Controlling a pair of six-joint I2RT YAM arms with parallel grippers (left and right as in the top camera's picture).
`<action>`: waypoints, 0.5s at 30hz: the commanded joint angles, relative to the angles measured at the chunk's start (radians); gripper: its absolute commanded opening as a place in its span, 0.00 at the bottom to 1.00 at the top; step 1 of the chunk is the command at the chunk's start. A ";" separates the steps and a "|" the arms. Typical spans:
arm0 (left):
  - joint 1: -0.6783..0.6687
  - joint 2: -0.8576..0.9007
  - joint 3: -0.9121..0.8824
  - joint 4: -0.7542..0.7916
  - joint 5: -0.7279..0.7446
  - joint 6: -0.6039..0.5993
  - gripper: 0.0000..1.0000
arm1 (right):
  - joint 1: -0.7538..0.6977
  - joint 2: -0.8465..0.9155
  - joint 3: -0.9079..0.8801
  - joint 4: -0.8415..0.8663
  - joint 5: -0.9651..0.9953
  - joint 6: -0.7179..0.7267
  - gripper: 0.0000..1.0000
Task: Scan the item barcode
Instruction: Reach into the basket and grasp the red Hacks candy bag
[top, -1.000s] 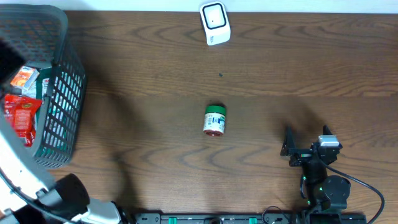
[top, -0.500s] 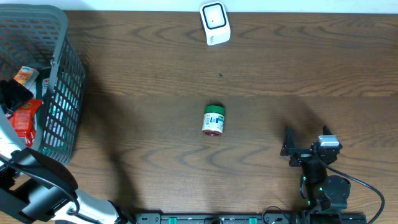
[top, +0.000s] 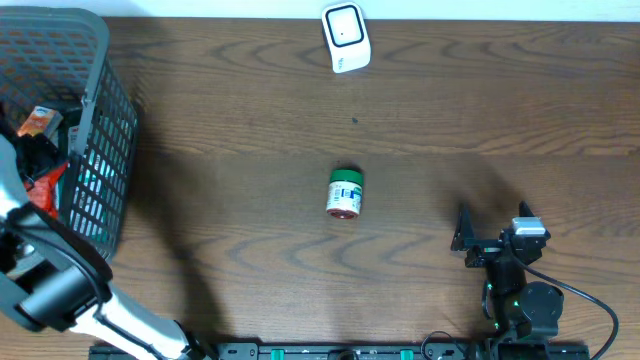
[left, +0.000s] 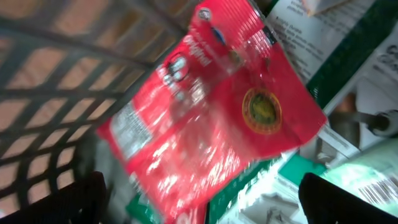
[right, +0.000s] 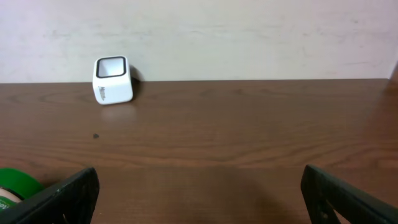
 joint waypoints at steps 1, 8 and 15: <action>0.003 0.056 -0.007 0.013 -0.009 0.069 0.99 | -0.013 -0.001 -0.001 -0.004 -0.001 -0.001 0.99; 0.003 0.138 -0.007 0.036 -0.009 0.116 1.00 | -0.013 -0.001 -0.001 -0.004 -0.001 -0.001 0.99; 0.021 0.180 -0.007 0.058 -0.010 0.120 1.00 | -0.013 -0.001 -0.001 -0.004 -0.001 -0.001 0.99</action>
